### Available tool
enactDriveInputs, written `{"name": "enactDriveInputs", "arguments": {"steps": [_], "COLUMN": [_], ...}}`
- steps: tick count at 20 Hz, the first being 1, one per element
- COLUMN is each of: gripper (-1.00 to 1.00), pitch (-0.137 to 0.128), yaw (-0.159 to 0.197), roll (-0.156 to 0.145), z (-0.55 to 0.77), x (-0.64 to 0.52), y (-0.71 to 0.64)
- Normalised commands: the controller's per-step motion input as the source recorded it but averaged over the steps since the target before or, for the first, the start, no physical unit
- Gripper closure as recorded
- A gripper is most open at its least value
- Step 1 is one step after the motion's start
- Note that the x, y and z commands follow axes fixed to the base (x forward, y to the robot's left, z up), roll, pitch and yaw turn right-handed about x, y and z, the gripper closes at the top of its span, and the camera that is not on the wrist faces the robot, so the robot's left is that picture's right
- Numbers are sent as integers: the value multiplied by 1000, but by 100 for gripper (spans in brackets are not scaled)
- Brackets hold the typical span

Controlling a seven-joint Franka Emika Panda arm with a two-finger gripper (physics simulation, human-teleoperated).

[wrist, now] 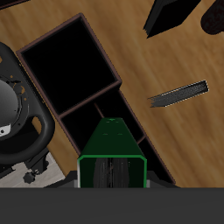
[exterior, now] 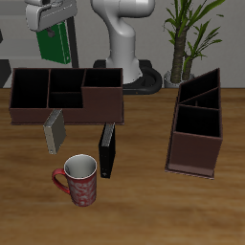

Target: Place the green book into the back desk caddy's back compartment

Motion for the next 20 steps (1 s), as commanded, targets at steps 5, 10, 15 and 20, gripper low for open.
{"name": "enactDriveInputs", "arguments": {"steps": [5,10,15,20], "gripper": [100,100,100,100], "pitch": [10,43,48,44], "yaw": [93,102,73,71], "roll": [6,7,-17,-12], "z": [14,-198,-129,-80], "x": [124,55,-21,-121], "y": [190,182,68,143]}}
